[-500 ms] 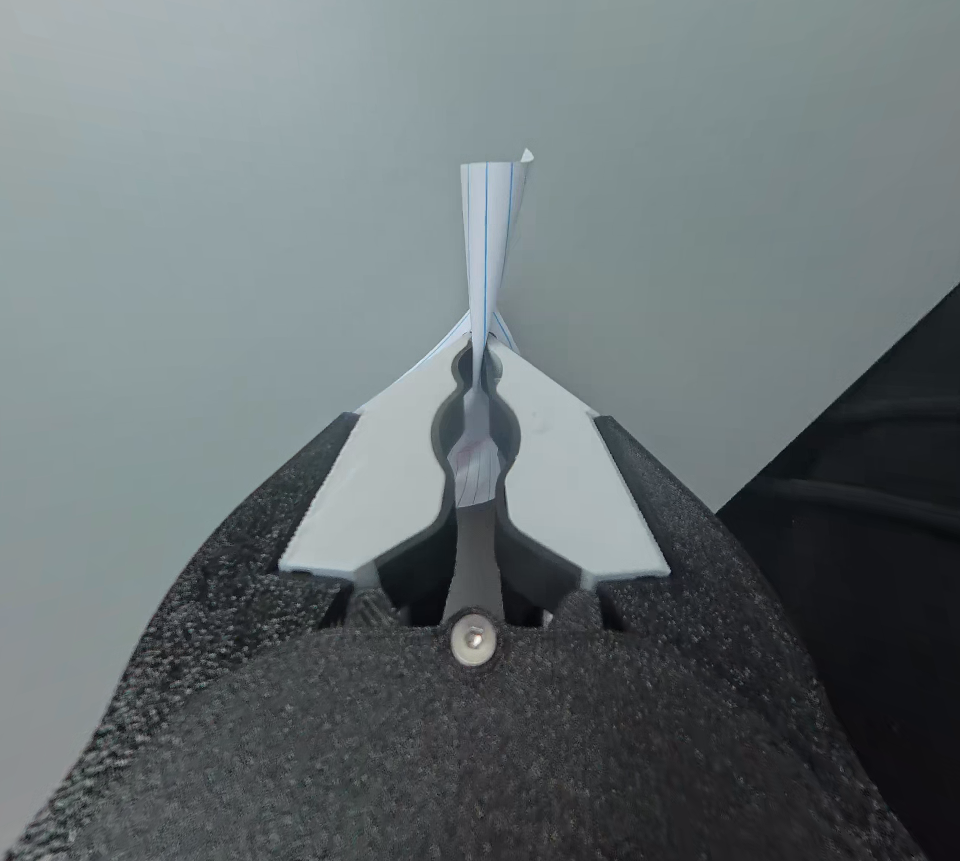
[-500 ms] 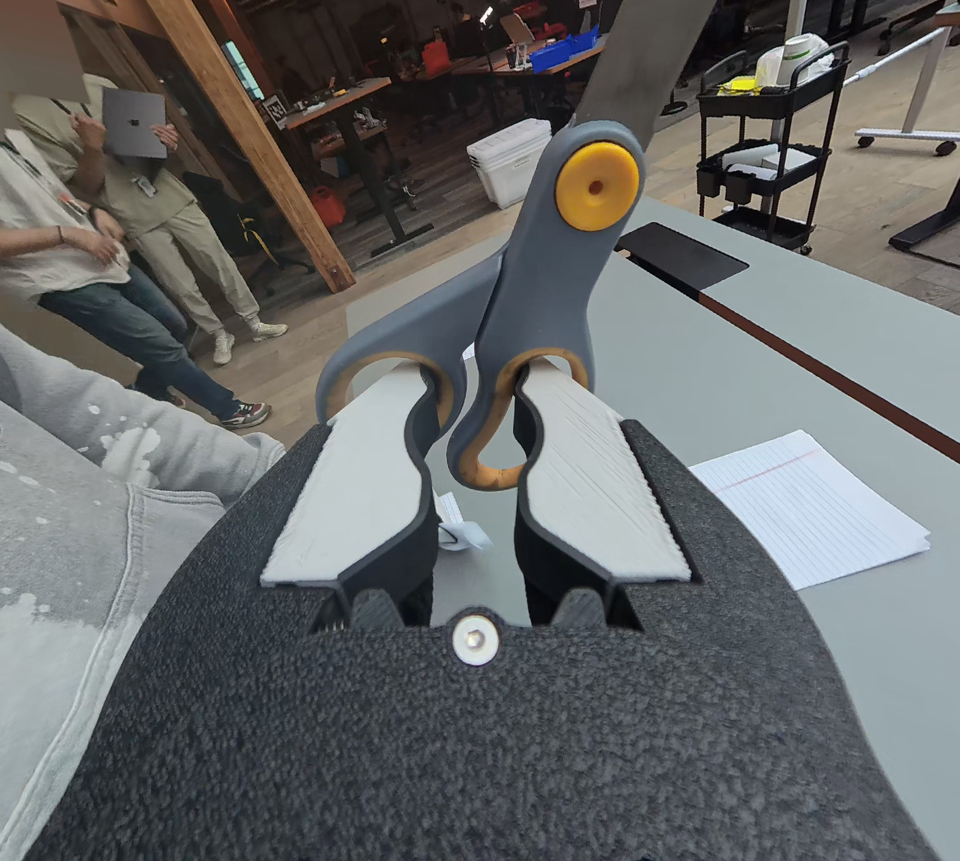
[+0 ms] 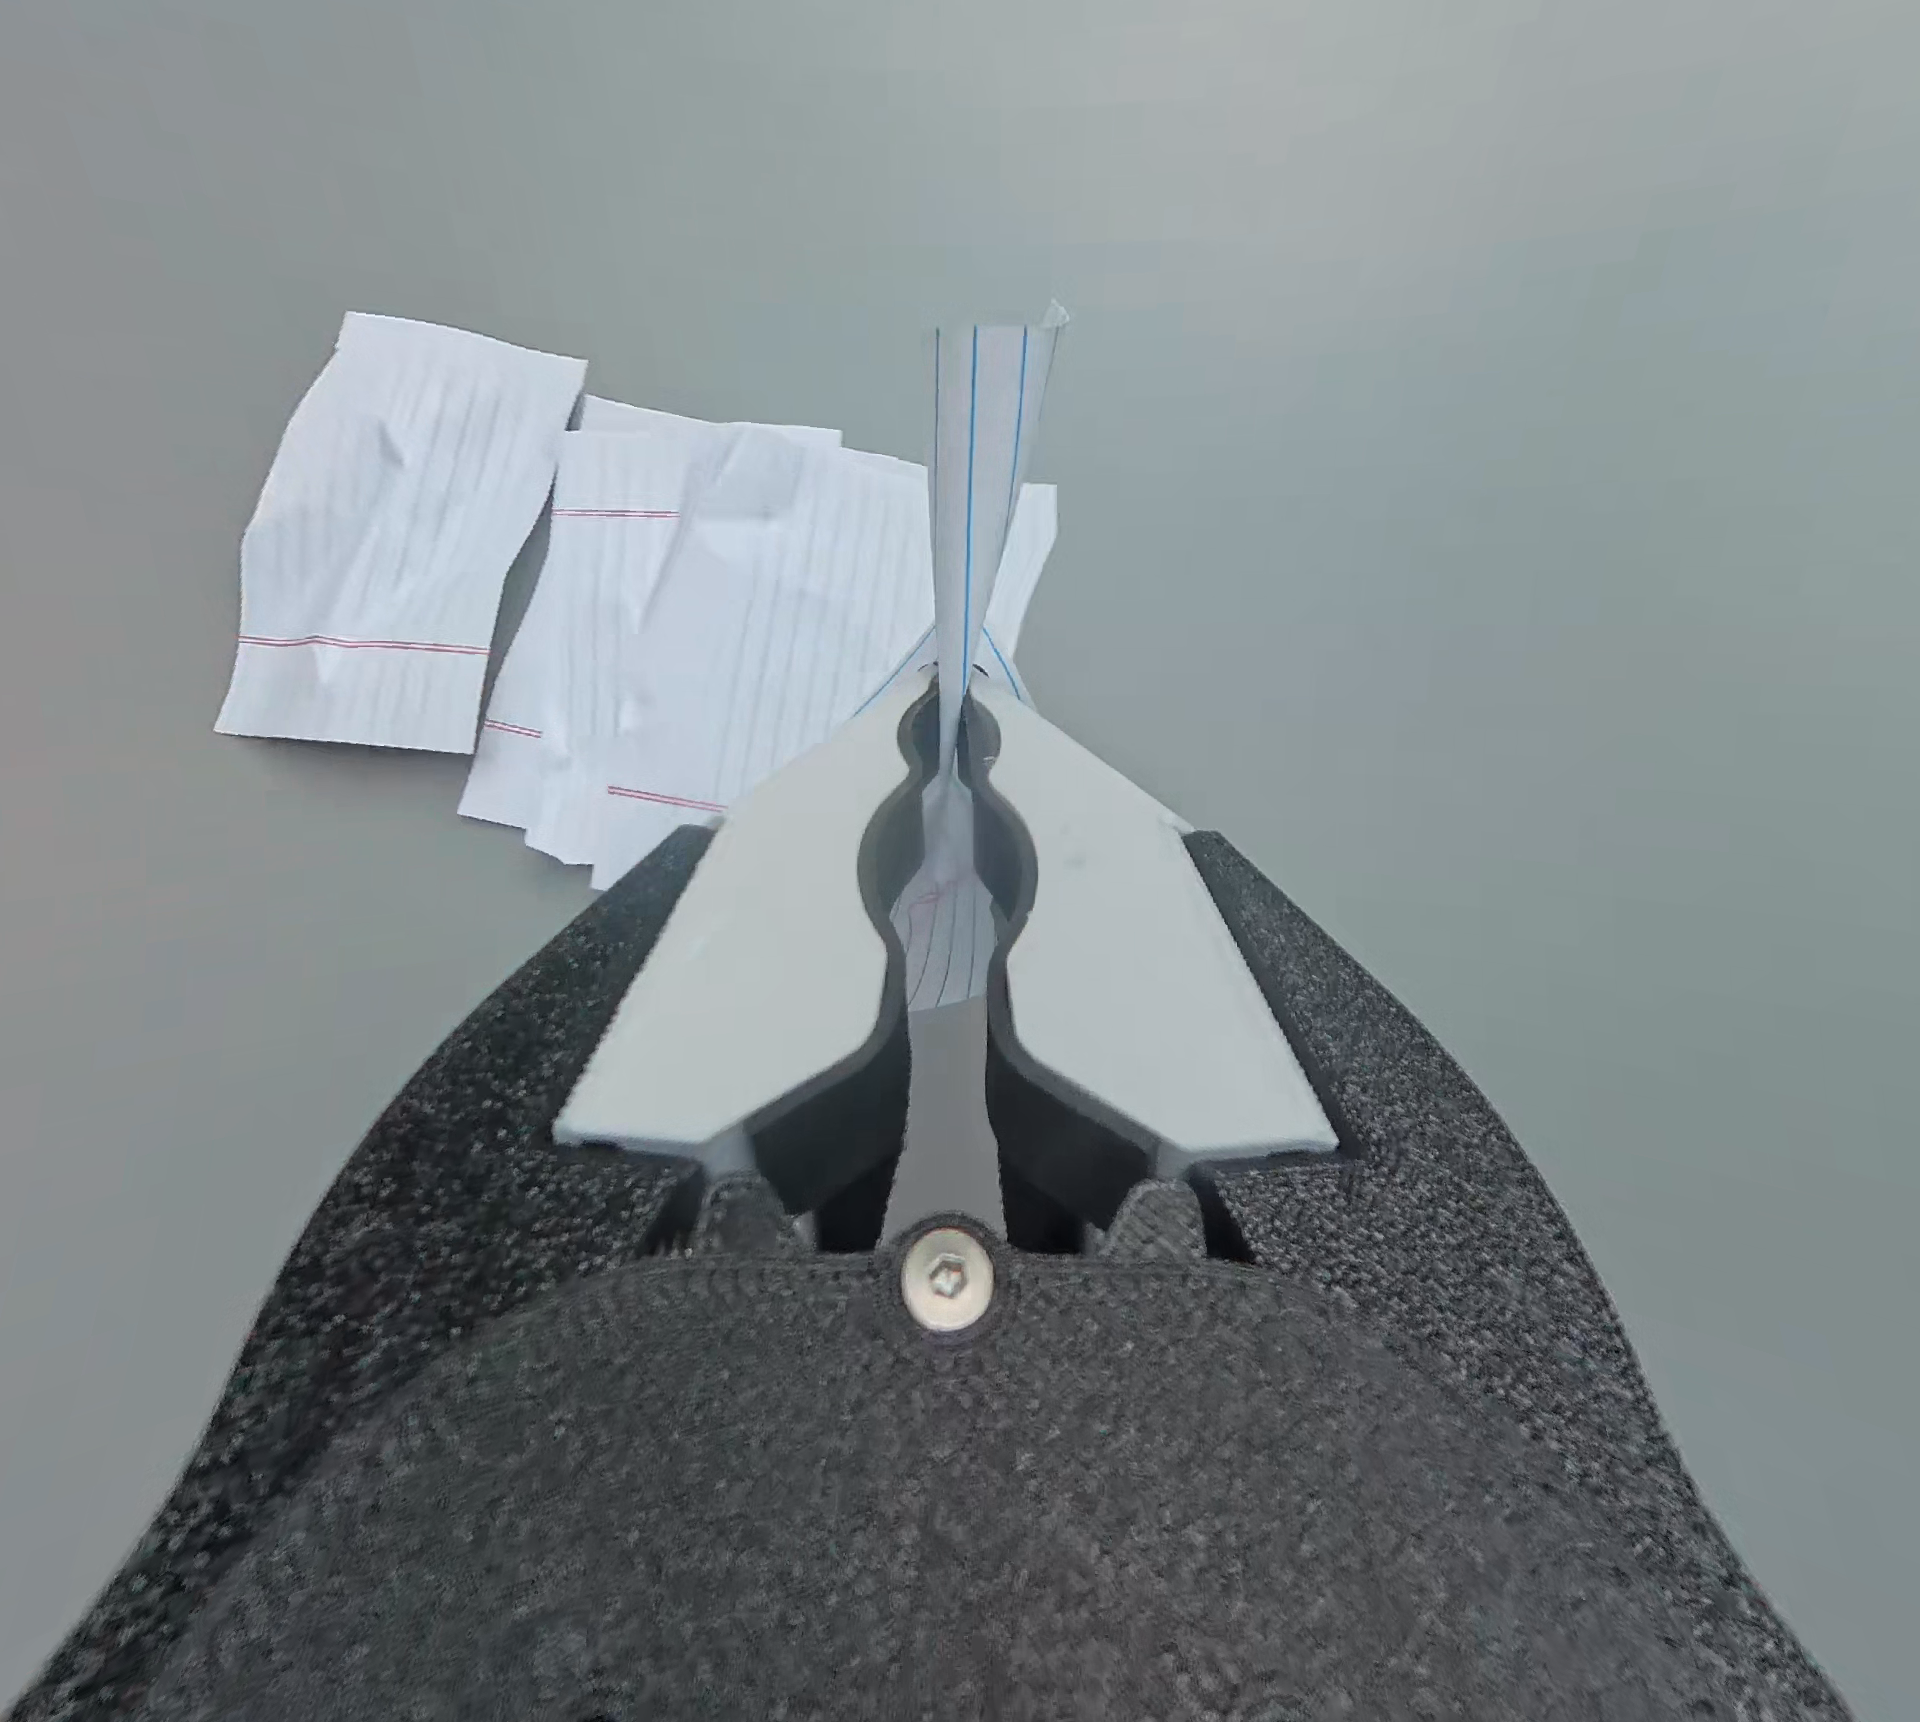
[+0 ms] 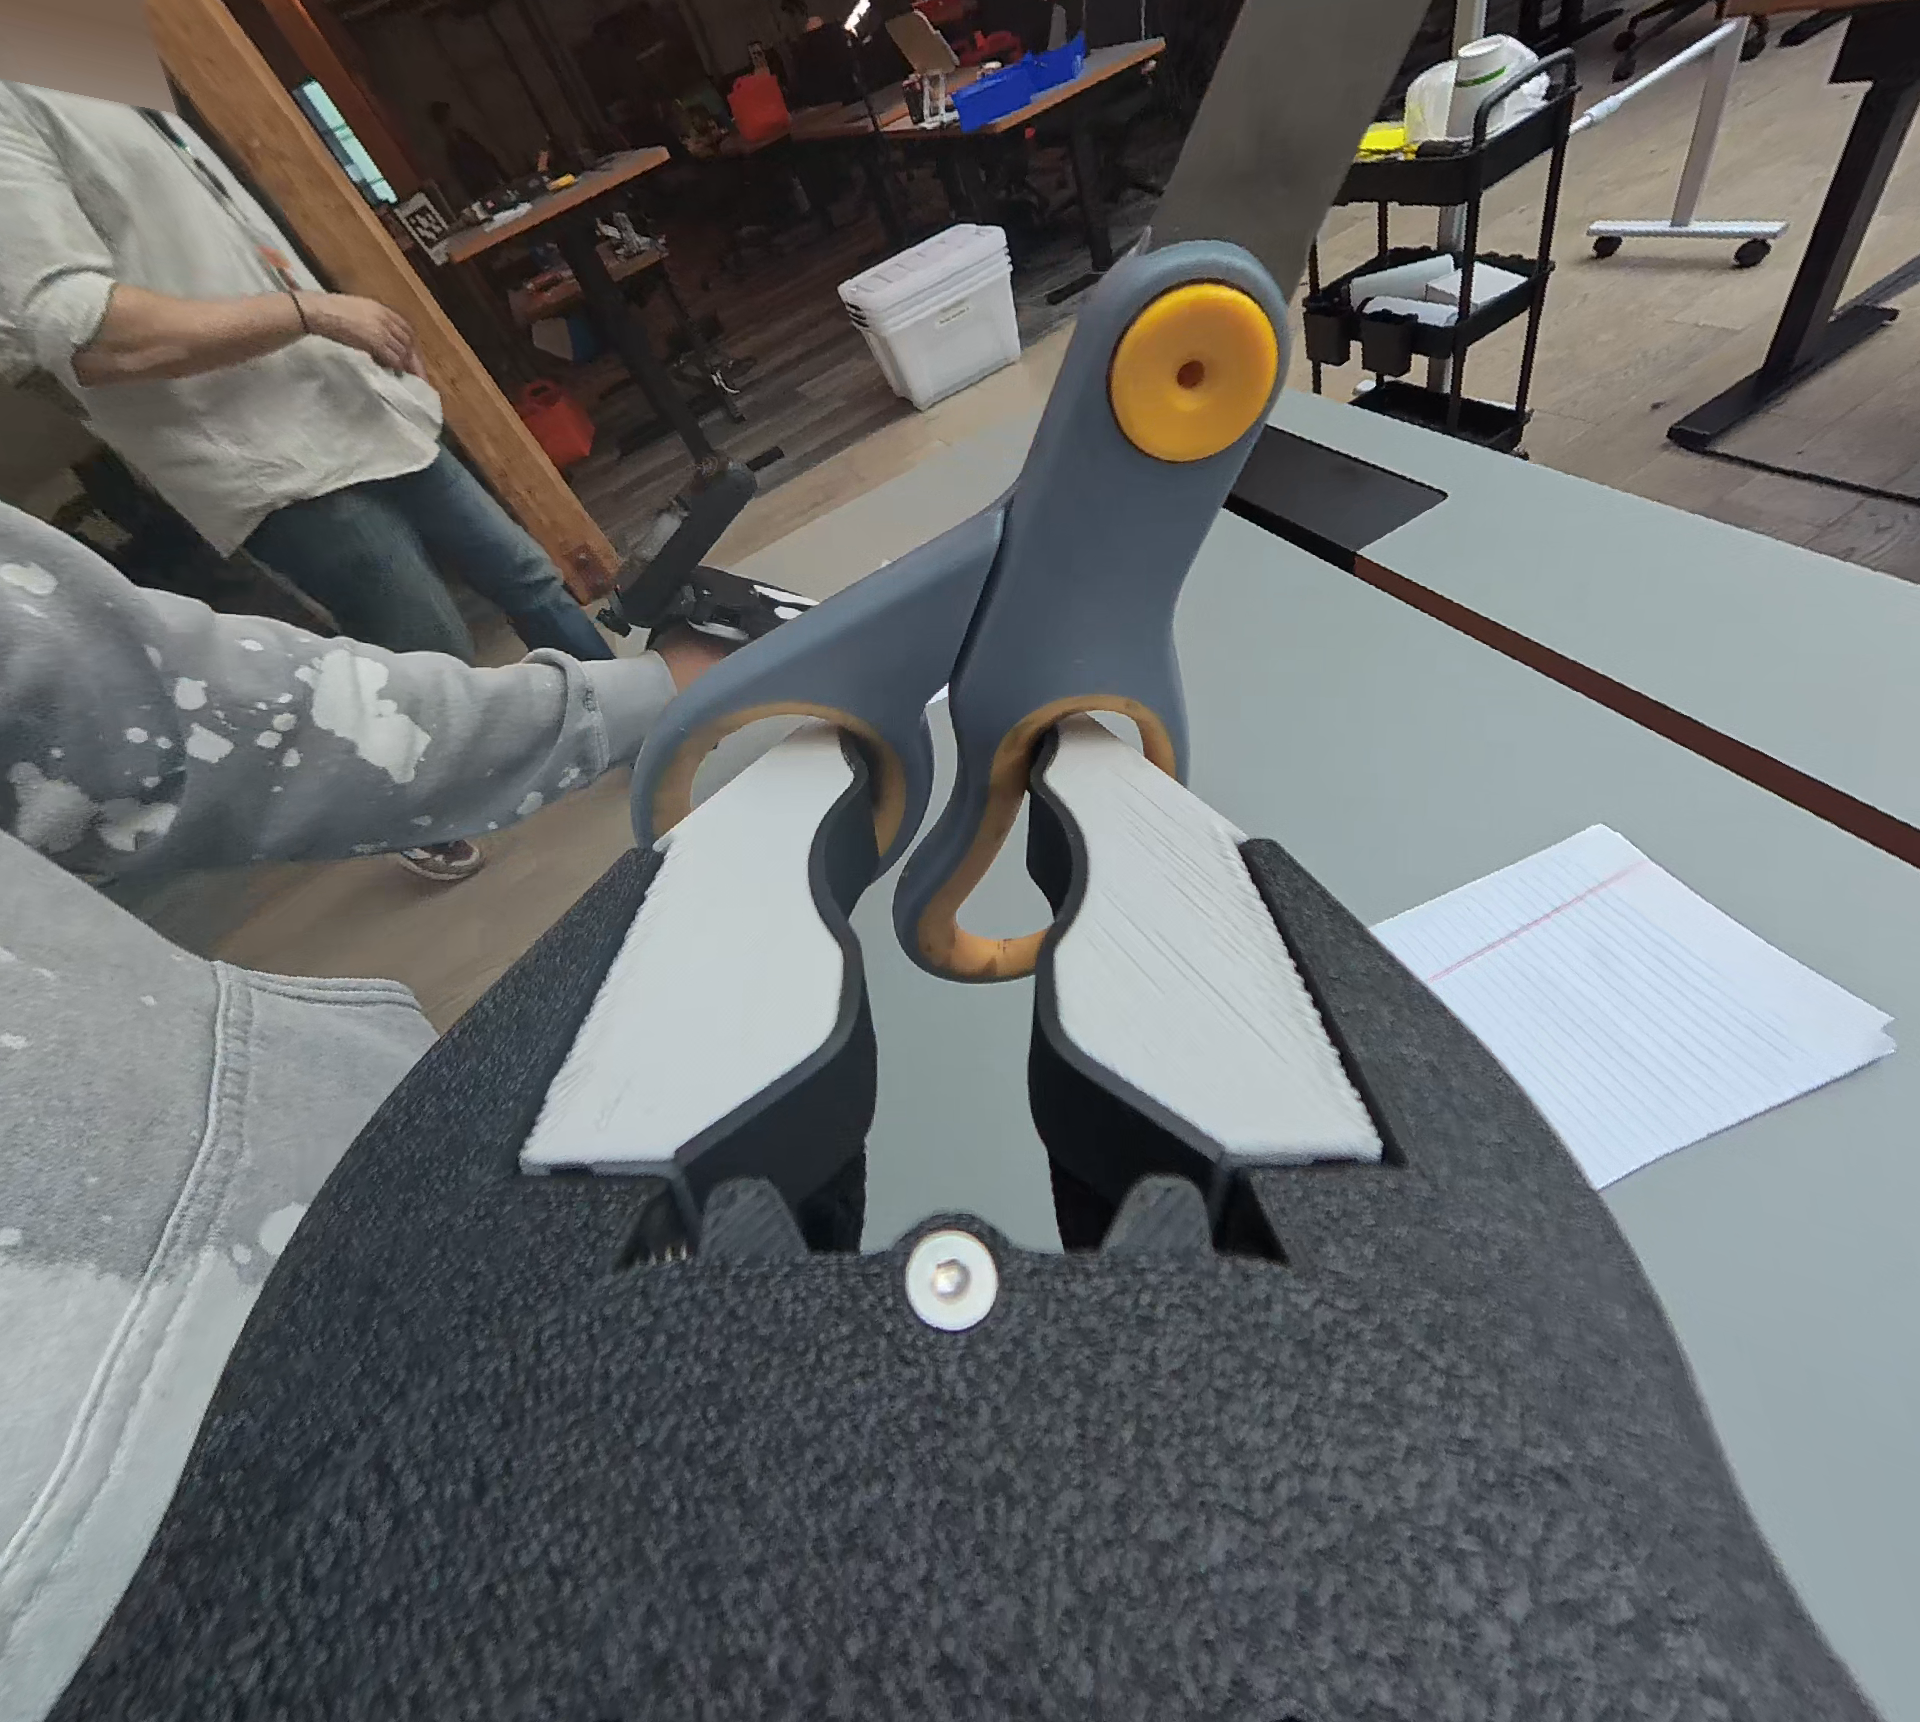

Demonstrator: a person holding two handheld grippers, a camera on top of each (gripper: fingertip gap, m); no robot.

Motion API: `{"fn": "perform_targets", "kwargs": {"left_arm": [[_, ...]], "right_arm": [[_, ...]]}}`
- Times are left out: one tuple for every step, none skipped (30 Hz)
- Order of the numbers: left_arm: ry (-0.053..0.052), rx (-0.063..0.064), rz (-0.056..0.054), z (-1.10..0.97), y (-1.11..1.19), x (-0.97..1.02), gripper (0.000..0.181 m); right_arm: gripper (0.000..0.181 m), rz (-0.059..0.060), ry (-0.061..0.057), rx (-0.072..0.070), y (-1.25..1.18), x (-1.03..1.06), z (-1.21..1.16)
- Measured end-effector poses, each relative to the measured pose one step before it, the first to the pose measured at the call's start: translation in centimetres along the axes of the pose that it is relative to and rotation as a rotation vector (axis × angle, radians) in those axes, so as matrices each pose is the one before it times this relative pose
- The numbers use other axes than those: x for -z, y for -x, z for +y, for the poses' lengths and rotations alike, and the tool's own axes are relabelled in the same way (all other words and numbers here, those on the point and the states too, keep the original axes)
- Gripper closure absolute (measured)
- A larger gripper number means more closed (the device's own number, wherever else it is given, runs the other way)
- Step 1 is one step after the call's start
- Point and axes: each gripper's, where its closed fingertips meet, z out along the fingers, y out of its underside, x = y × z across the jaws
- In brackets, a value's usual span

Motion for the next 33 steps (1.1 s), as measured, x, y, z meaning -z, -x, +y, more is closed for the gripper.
{"fn": "perform_targets", "kwargs": {"left_arm": [[0.0189,-0.0132,-0.0159,0.064,1.030,-0.966,0.181],[0.0196,-0.0143,-0.0075,0.140,0.767,-0.948,0.181],[0.0189,-0.0105,-0.0038,0.163,0.656,-0.872,0.181],[0.0172,-0.0086,-0.0006,0.138,0.586,-0.781,0.181],[0.0157,-0.0070,0.0061,0.130,0.458,-0.677,0.180],[0.0149,-0.0067,0.0105,0.102,0.362,-0.552,0.177],[0.0130,-0.0074,0.0166,0.099,0.241,-0.443,0.170],[0.0164,-0.0047,0.0357,0.156,-0.065,-0.379,0.155],[0.0169,-0.0019,0.0330,0.178,-0.066,-0.281,0.142],[0.0071,-0.0119,0.0157,0.071,0.112,-0.149,0.136],[0.0058,-0.0204,0.0100,0.070,0.108,-0.087,0.131],[0.0110,-0.0212,0.0017,0.138,0.166,-0.090,0.127],[0.0074,-0.0200,-0.0015,0.077,0.164,-0.038,0.127],[-0.0014,-0.0119,0.0053,-0.086,0.049,0.066,0.126],[-0.0100,-0.0028,0.0116,-0.253,-0.043,0.180,0.127],[-0.0162,0.0013,0.0138,-0.362,-0.098,0.259,0.128],[-0.0171,0.0037,0.0129,-0.358,-0.083,0.257,0.133],[-0.0100,0.0083,0.0063,-0.204,0.041,0.139,0.138],[0.0050,0.0145,-0.0045,0.102,0.249,-0.052,0.147],[0.0207,0.0194,-0.0134,0.425,0.435,-0.304,0.152],[0.0349,0.0206,-0.0045,0.740,0.339,-0.550,0.155],[0.0537,0.0225,0.0096,1.050,0.110,-0.752,0.153],[0.0054,0.0160,-0.0051,0.193,0.258,-0.357,0.166],[0.0045,0.0115,-0.0049,-0.078,0.175,-0.104,0.164],[0.0216,0.0099,0.0029,-0.061,-0.051,-0.047,0.162],[0.0118,0.0029,0.0002,-0.266,-0.153,0.135,0.154],[0.0054,0.0016,-0.0054,-0.311,-0.235,0.282,0.149],[-0.0199,0.0032,-0.0012,-0.613,-0.509,0.515,0.148],[-0.0346,0.0063,0.0187,-0.818,-1.072,0.638,0.146],[-0.0338,0.0071,0.0396,-0.804,-1.701,0.572,0.143],[-0.0240,-0.0012,0.0465,-0.669,-2.142,0.340,0.140],[-0.0160,-0.0144,0.0448,-0.542,-2.400,0.056,0.139],[-0.0108,-0.0230,0.0515,-0.459,-2.683,-0.222,0.138]], "right_arm": [[0.159,0.0167,0.0050,-0.0071,0.083,-0.323,0.352],[0.159,0.0148,0.0049,-0.0090,0.088,-0.304,0.351],[0.159,0.0114,0.0030,-0.0120,0.116,-0.303,0.302],[0.159,0.0107,0.0040,-0.0115,0.114,-0.301,0.269],[0.159,0.0115,0.0054,-0.0068,0.104,-0.274,0.262],[0.159,0.0104,0.0055,-0.0038,0.110,-0.274,0.233],[0.159,0.0097,0.0029,-0.0041,0.119,-0.251,0.172],[0.159,0.0078,-0.0002,-0.0058,0.114,-0.235,0.121],[0.159,0.0060,-0.0023,-0.0078,0.111,-0.237,0.102],[0.159,0.0062,-0.0025,-0.0073,0.073,-0.245,0.097],[0.159,0.0061,-0.0019,-0.0050,0.073,-0.228,0.105],[0.159,0.0056,-0.0022,-0.0033,0.072,-0.227,0.092],[0.159,0.0042,-0.0018,-0.0036,0.079,-0.218,0.082],[0.159,0.0031,-0.0017,-0.0033,0.091,-0.200,0.067],[0.159,0.0022,-0.0017,-0.0017,0.095,-0.172,0.043],[0.159,0.0017,-0.0011,-0.0007,0.098,-0.149,0.024],[0.159,0.0018,-0.0013,-0.0009,0.079,-0.109,0.027],[0.159,0.0027,-0.0013,-0.0018,0.043,-0.088,0.032],[0.159,0.0019,-0.0016,-0.0030,0.028,-0.063,0.044],[0.159,0.0013,-0.0012,-0.0036,-0.009,-0.072,0.060],[0.159,0.0008,-0.0004,-0.0031,-0.024,-0.064,0.064],[0.159,-0.0006,0.0010,-0.0023,-0.026,-0.068,0.094],[0.159,0.0001,0.0021,-0.0003,-0.058,-0.060,0.073],[0.159,0.0023,0.0027,0.0022,-0.111,-0.043,0.071],[0.159,0.0018,0.0020,0.0036,-0.123,-0.008,0.069],[0.159,0.0030,0.0008,0.0047,-0.153,0.035,0.054],[0.159,0.0046,-0.0009,0.0054,-0.211,0.072,0.044],[0.159,0.0015,-0.0028,0.0039,-0.188,0.126,0.038],[0.159,0.0042,-0.0028,0.0044,-0.250,0.192,0.060],[0.159,0.0108,-0.0005,0.0073,-0.365,0.238,0.133],[0.159,0.0037,-0.0005,0.0056,-0.304,0.261,0.191],[0.159,-0.0038,-0.0065,0.0007,-0.228,0.276,0.124],[0.159,-0.0014,-0.0108,-0.0006,-0.273,0.304,0.048]]}}
